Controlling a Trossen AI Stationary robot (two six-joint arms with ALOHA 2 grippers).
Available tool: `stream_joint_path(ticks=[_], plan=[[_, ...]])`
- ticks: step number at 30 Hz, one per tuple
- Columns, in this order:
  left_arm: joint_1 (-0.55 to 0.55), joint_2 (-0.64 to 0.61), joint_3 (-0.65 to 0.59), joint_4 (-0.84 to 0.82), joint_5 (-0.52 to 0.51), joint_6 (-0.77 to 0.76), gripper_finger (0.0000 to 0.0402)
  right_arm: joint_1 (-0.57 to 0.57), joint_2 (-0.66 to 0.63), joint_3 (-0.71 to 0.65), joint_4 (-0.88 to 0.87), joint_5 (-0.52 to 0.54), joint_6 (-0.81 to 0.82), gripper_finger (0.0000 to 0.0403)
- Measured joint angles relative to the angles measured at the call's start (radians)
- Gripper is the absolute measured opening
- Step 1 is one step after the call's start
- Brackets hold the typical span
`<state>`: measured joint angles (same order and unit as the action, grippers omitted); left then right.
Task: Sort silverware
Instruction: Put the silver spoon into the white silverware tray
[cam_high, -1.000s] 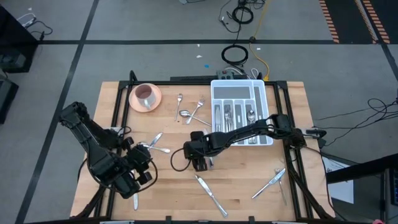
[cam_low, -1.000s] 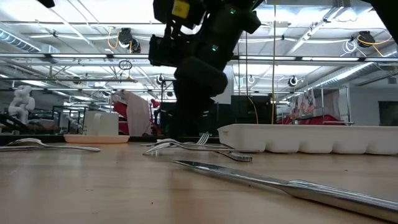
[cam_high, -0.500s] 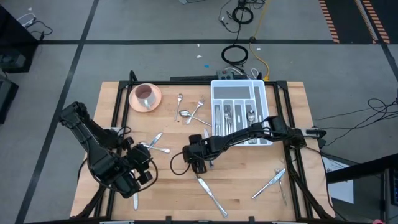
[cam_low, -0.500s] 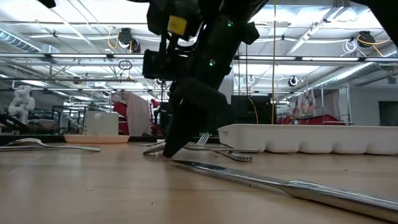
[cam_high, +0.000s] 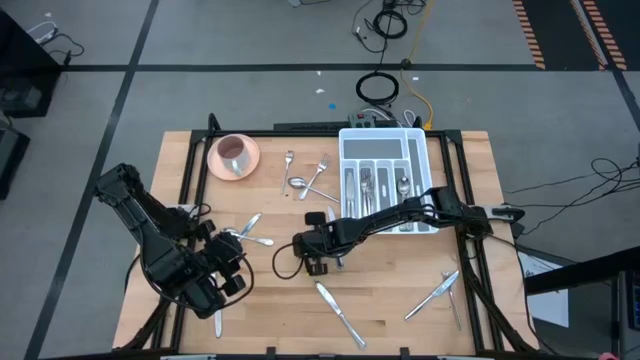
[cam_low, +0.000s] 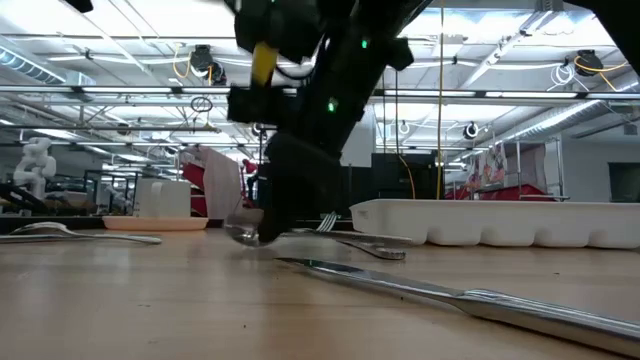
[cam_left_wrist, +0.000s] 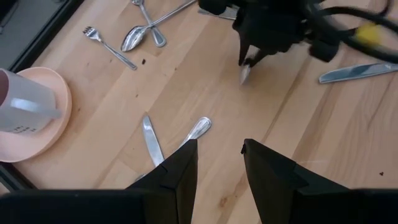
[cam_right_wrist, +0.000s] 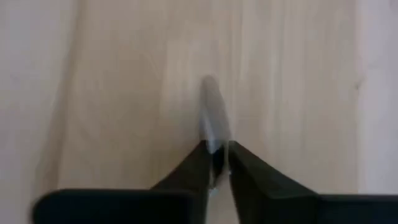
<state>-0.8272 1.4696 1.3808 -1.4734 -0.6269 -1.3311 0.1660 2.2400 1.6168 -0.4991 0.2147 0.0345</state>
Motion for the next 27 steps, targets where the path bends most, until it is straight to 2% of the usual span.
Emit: stream_joint_path(ticks=[3, 8, 11, 16, 21, 27], plan=[[0.000, 0.000, 0.000, 0.000, 0.000, 0.000, 0.0138, 0.004, -0.003, -0.003, -0.007, -0.008, 0.018, 0.0007], [0.000, 0.000, 0.000, 0.000, -0.002, 0.000, 0.0138, 0.005, -0.026, -0.005, -0.029, -0.036, 0.053, 0.0003], [0.000, 0.000, 0.000, 0.000, -0.002, 0.000, 0.0138, -0.003, -0.049, -0.007, -0.035, -0.123, 0.098, 0.0002], [0.000, 0.000, 0.000, 0.000, -0.002, 0.000, 0.0138, -0.026, -0.146, -0.008, -0.025, -0.262, 0.282, 0.0001], [0.000, 0.000, 0.000, 0.003, -0.014, -0.001, 0.0138, -0.064, -0.290, -0.008, -0.019, -0.265, 0.460, 0.0001], [0.000, 0.000, 0.000, 0.030, -0.037, 0.000, 0.0138, -0.148, -0.465, -0.006, -0.024, -0.212, 0.501, 0.0000]])
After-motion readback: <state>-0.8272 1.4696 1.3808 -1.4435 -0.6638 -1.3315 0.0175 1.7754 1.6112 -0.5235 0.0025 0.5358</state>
